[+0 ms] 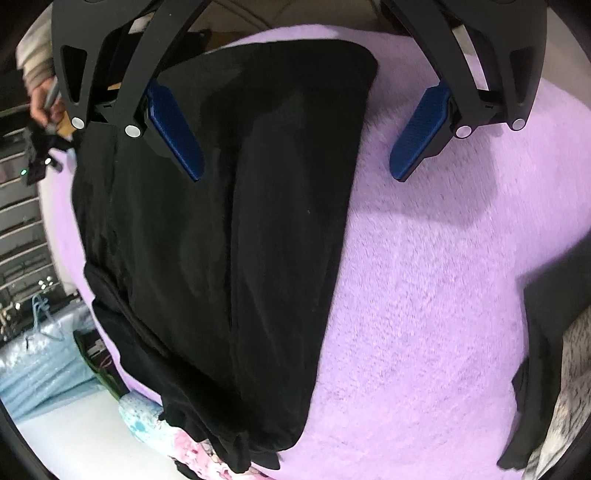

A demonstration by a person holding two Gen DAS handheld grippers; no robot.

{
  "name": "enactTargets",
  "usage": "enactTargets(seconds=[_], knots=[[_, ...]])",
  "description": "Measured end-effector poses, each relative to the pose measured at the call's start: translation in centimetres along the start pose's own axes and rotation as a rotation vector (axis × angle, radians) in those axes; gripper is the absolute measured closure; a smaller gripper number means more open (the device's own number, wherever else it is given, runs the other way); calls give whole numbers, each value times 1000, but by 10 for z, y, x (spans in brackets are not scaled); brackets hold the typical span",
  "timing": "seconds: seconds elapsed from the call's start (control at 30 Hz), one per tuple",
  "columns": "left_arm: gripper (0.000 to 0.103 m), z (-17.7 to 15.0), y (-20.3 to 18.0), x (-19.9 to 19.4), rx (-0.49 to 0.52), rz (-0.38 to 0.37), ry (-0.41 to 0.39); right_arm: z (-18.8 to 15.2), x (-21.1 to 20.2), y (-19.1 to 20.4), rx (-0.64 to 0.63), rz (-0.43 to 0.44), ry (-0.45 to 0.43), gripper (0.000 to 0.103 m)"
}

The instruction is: Fold large clothes

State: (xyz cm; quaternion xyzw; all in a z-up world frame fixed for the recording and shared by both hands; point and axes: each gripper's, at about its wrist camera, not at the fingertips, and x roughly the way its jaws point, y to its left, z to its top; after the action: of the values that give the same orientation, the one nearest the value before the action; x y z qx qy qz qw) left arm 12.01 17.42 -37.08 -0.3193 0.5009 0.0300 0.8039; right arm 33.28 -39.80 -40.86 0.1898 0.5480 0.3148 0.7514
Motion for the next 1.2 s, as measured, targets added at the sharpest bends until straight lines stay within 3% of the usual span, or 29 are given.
enactTargets(seconds=[0.27,0.4,0.53,0.83,0.9,0.97,1.0,1.2], knots=[[6,-12,11,1,-52,-61,48,-8,0,-8,72,93,7,10],[6,-13,25,1,-133,-150,52,-9,0,-16,147,177,12,9],[6,-14,37,-1,-231,-235,52,-13,6,-11,135,188,58,9],[6,-19,12,8,-96,-147,110,-18,19,-3,86,151,123,10],[6,-20,6,10,-50,-105,116,-18,21,0,65,120,128,14],[7,-20,1,11,-28,-81,123,-17,22,0,59,90,123,31],[7,-18,1,11,-29,-74,127,-17,22,-2,62,75,123,35],[9,-17,8,10,-49,-79,127,-18,20,-6,49,25,123,58]])
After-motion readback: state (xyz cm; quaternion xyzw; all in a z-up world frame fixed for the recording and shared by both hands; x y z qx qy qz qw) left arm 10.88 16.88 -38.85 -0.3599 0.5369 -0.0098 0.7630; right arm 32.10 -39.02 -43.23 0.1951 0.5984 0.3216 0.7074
